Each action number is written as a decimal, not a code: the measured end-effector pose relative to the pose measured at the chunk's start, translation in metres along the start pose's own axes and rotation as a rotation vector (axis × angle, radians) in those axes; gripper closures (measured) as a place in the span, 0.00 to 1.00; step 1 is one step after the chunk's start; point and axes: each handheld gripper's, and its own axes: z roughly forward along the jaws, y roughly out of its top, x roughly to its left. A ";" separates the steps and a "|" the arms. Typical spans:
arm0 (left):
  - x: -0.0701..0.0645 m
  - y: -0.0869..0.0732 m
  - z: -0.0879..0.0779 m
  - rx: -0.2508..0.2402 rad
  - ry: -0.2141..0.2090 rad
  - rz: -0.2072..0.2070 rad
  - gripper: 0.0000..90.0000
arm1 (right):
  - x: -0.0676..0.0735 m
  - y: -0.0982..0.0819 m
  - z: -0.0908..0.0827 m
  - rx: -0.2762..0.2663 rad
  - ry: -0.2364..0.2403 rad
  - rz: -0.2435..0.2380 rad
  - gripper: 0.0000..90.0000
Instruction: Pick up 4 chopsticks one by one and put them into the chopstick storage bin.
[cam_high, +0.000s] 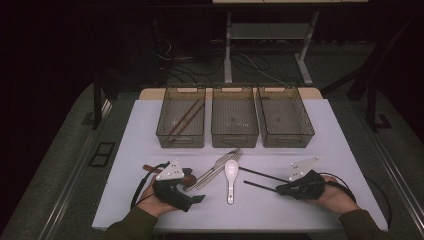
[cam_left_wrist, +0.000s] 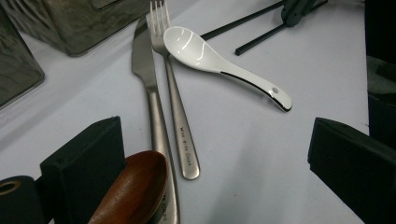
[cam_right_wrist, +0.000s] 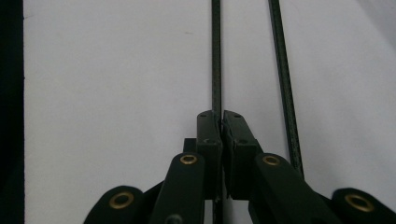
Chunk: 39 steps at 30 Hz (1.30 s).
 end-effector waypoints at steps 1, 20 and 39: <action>0.000 0.000 0.000 -0.004 0.000 -0.002 0.03 | -0.001 0.000 0.000 0.000 0.004 0.008 0.96; 0.000 -0.006 -0.017 -0.043 0.012 0.005 0.03 | -0.012 0.034 -0.021 -0.130 -0.064 0.159 0.95; 0.000 -0.006 -0.014 -0.035 -0.001 0.006 0.02 | -0.022 0.082 -0.018 -0.204 -0.089 0.170 0.95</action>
